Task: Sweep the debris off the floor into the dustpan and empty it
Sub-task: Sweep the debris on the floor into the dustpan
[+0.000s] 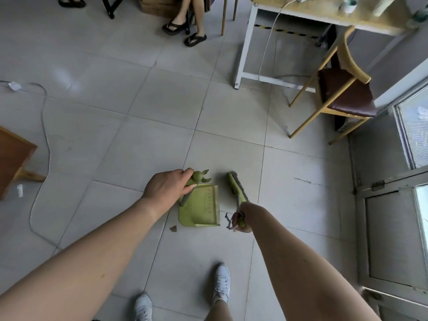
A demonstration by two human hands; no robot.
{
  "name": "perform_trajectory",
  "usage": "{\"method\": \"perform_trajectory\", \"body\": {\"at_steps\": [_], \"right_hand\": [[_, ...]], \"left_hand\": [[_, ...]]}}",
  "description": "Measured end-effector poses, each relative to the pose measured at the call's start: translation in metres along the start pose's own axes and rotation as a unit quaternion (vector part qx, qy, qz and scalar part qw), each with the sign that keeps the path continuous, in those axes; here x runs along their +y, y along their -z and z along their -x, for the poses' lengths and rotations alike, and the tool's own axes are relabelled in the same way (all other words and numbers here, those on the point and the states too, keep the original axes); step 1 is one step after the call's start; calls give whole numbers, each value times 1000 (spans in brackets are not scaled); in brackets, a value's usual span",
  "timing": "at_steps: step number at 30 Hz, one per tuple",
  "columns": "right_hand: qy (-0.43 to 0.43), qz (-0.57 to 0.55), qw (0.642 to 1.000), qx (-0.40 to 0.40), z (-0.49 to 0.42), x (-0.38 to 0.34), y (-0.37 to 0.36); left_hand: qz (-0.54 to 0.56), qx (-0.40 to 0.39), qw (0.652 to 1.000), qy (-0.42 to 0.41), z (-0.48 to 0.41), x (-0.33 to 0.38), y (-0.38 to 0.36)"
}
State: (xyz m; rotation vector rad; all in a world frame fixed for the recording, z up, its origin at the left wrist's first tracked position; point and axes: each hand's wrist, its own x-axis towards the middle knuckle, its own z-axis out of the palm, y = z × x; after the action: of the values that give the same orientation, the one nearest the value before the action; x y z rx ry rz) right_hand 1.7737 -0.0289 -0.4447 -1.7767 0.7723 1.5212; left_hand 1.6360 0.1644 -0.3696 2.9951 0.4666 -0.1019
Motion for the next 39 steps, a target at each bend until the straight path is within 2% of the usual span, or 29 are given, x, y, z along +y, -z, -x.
{"method": "perform_trajectory", "body": {"at_steps": [9, 16, 22, 30, 39], "right_hand": [[7, -38, 999, -26, 28, 57, -187], [52, -72, 995, 36, 70, 85, -231], [92, -144, 981, 90, 100, 116, -181], [84, -125, 972, 180, 96, 186, -76], [25, -162, 968, 191, 71, 237, 9]], "left_hand": [[39, 30, 999, -3, 130, -134, -1], [29, 32, 999, -10, 186, -193, 9], [17, 24, 999, -40, 198, -193, 11], [31, 50, 998, -26, 210, -161, 3], [68, 53, 996, -12, 184, -52, -1]]}}
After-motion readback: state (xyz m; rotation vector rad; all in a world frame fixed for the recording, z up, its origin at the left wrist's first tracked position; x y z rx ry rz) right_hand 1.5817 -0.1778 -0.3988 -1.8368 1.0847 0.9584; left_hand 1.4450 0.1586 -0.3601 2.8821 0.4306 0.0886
